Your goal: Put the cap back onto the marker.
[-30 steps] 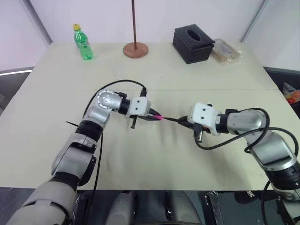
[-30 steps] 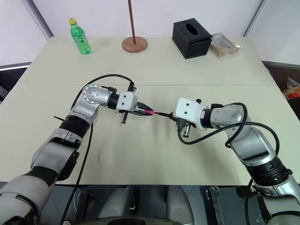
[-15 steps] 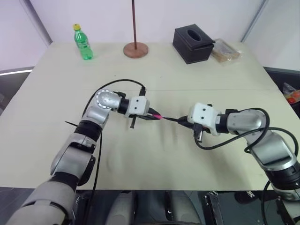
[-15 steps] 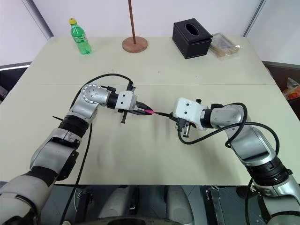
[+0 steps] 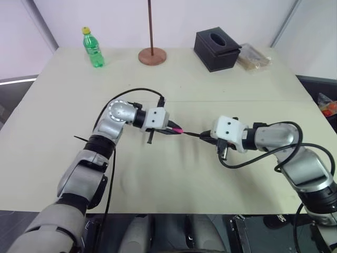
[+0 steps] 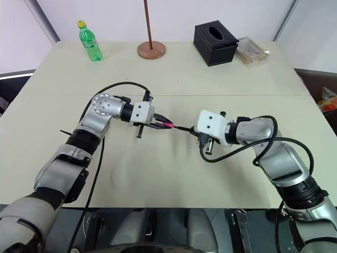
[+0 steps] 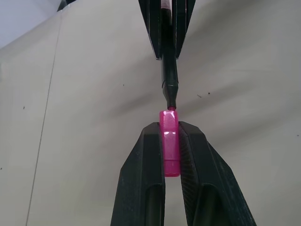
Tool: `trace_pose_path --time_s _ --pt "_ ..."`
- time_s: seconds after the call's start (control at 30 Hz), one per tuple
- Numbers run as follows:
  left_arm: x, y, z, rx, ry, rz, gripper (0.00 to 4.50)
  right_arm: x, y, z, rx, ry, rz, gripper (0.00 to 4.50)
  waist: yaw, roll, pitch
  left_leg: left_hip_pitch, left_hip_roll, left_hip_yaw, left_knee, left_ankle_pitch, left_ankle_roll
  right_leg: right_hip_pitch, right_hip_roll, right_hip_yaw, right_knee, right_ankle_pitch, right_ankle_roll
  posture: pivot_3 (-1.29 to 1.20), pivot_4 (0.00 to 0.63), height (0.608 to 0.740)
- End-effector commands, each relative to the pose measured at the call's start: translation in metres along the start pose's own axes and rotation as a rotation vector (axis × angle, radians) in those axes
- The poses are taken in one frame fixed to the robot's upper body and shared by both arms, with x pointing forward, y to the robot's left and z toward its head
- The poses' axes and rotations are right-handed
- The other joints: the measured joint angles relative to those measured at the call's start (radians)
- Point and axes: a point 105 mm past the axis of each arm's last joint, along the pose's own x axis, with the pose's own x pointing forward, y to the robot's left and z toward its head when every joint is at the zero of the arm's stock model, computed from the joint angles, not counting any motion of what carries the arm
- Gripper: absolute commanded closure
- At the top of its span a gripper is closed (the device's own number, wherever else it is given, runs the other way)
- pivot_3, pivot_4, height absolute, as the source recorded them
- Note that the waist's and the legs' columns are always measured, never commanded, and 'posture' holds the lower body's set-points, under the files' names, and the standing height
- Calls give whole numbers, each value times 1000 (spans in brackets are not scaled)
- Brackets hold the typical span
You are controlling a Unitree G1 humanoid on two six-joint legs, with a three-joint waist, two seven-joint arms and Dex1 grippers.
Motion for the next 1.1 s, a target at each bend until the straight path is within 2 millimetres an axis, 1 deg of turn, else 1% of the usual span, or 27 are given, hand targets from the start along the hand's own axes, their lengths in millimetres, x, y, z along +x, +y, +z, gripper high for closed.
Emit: trace_pose_path --time_s 0.03,0.47,0.67,0.9,1.1 --pt "-3 9 13 43 -31 23 4500 -3 -1 13 -56 -34 -15 4462 0 0 0 0 0 0 0 0 0 0 0 0 0 0 0 0 150 740" --pt "7 5 14 67 -36 1 4500 -2 -1 19 -69 -45 -11 4462 0 0 0 0 0 0 0 0 0 0 0 0 0 0 0 0 150 740" --pt "10 2 12 71 -31 -16 4500 0 0 25 -81 -60 -5 4462 0 0 0 0 0 0 0 0 0 0 0 0 0 0 0 0 150 740" --pt "12 0 10 80 -12 -35 4500 4 -2 31 -89 -72 -6 4462 0 0 0 0 0 0 0 0 0 0 0 0 0 0 0 0 150 740" --pt "11 -2 7 77 2 -49 4500 3 -4 32 -95 -68 -16 4462 0 0 0 0 0 0 0 0 0 0 0 0 0 0 0 0 150 740"
